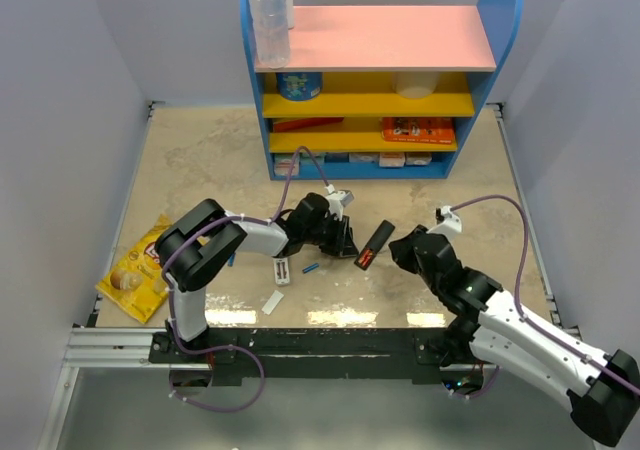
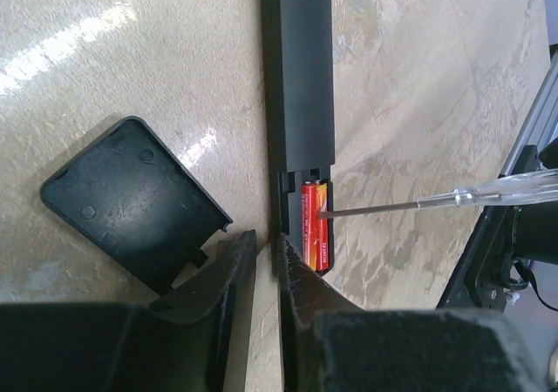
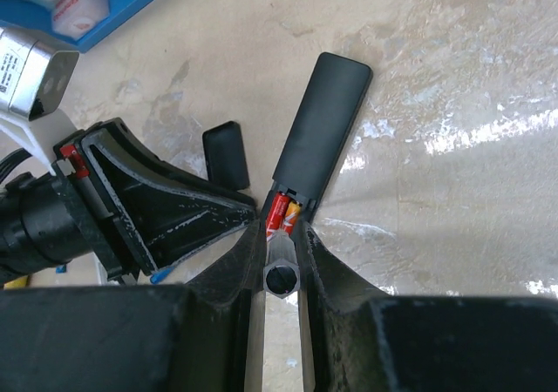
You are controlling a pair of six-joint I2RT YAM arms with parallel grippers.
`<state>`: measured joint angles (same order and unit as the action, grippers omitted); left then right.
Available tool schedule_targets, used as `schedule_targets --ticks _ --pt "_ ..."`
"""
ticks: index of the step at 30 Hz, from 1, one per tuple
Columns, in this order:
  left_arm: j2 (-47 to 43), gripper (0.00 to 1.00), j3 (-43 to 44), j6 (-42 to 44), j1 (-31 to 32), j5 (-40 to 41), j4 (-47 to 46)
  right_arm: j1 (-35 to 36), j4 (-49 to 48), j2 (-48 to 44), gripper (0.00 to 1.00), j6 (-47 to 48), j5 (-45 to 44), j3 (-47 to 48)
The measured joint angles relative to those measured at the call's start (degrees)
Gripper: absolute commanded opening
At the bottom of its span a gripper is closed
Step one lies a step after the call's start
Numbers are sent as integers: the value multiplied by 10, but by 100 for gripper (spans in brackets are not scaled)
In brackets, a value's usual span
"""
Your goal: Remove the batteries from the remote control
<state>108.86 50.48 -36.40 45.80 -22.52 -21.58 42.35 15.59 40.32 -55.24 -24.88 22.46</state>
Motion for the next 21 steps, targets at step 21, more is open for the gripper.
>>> schedule_targets --ticks 21 --pt "9 13 3 0 0 -8 -9 1 -1 -116 0 -12 9 -70"
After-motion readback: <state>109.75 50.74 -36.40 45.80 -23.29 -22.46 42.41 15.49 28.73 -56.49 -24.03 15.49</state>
